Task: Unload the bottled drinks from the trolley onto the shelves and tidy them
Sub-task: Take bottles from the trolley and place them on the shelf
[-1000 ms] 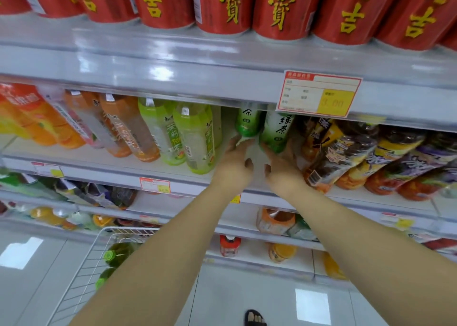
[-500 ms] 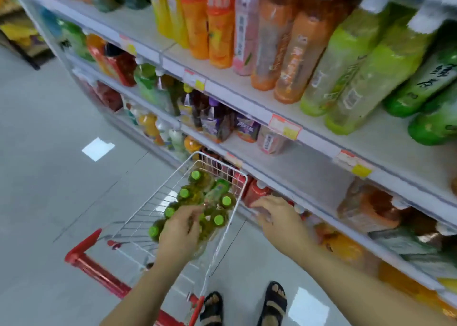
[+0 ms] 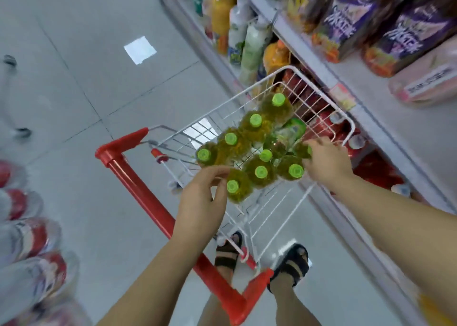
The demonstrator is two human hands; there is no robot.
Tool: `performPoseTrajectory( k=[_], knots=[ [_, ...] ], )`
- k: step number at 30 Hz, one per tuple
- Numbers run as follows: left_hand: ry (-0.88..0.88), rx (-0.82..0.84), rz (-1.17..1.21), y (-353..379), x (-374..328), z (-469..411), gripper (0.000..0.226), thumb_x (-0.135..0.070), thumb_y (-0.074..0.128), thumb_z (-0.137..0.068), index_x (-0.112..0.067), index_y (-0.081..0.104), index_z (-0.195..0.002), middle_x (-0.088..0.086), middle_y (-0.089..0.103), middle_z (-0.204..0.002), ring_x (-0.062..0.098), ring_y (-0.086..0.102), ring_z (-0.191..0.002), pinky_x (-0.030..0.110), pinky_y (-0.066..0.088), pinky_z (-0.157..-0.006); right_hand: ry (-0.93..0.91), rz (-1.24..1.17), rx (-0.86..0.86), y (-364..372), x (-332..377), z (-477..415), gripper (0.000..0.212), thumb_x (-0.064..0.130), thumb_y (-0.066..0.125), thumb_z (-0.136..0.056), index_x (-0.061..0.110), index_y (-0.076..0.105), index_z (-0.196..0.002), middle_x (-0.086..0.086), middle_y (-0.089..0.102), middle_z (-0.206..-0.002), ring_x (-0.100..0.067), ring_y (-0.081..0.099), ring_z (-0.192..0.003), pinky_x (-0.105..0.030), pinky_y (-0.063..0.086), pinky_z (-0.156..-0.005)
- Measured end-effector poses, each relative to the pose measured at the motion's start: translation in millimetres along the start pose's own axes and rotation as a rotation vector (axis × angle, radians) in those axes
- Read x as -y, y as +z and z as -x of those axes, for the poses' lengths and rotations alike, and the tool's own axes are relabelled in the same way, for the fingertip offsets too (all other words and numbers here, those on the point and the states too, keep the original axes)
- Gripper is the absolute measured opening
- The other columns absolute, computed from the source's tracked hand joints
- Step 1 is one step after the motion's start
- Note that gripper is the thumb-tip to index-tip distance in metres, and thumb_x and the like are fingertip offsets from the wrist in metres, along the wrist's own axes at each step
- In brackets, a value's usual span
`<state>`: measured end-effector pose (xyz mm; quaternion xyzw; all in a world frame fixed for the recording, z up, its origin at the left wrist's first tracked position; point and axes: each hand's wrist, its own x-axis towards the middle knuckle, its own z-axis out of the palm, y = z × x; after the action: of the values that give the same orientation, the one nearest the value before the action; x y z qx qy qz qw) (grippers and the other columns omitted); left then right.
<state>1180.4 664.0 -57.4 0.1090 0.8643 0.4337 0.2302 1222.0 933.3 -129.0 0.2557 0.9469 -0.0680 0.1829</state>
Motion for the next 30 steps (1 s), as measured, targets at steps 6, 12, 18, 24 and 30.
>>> performPoseTrajectory(
  k=[6,12,18,24,30],
  knots=[
    [0.008,0.079,-0.007,15,7,-4,0.027,-0.014,0.053,-0.092,-0.03,0.062,-0.113,-0.018,0.061,-0.106,-0.006,0.055,-0.096,0.002,0.039,-0.072,-0.002,-0.187,-0.037,1,-8,-12,0.021,0.005,0.061,-0.078,0.012,0.064,-0.097,-0.008,0.036,-0.1,-0.035,0.054,-0.081,-0.036,0.046,-0.078],
    [0.055,0.162,-0.013,27,-25,-17,0.029,-0.015,0.052,-0.093,-0.029,0.058,-0.118,-0.016,0.059,-0.11,-0.005,0.053,-0.099,0.007,0.043,-0.081,-0.133,-0.451,-0.251,-64,-10,47,0.015,0.007,0.067,-0.079,0.019,0.064,-0.088,0.007,0.041,-0.096,-0.006,0.044,-0.083,-0.016,0.031,-0.071],
    [0.222,0.315,-0.074,46,-56,-33,0.067,-0.028,0.064,-0.086,-0.035,0.028,-0.143,-0.013,0.038,-0.138,0.001,0.035,-0.126,0.022,0.032,-0.105,-0.358,-0.725,-0.425,-146,9,72,0.024,0.012,0.066,-0.068,0.026,0.061,-0.087,0.011,0.051,-0.089,0.009,0.051,-0.085,-0.003,0.035,-0.078],
    [0.275,0.128,0.098,45,-75,-55,0.067,-0.03,0.079,-0.071,-0.049,0.039,-0.122,-0.032,0.051,-0.115,-0.009,0.05,-0.109,0.01,0.04,-0.089,-0.441,-1.01,-0.268,-157,41,62,0.027,0.011,0.069,-0.067,0.026,0.063,-0.09,0.012,0.059,-0.092,-0.004,0.059,-0.086,-0.017,0.046,-0.076],
    [0.022,-0.003,0.147,33,-55,-61,0.063,-0.032,0.08,-0.07,-0.048,0.041,-0.116,-0.029,0.056,-0.103,-0.01,0.054,-0.096,0.005,0.041,-0.073,-0.322,-1.184,-0.085,-124,26,21,0.027,0.029,0.064,-0.082,0.033,0.06,-0.109,0.009,0.062,-0.095,-0.013,0.06,-0.087,-0.027,0.052,-0.082]
  ],
)
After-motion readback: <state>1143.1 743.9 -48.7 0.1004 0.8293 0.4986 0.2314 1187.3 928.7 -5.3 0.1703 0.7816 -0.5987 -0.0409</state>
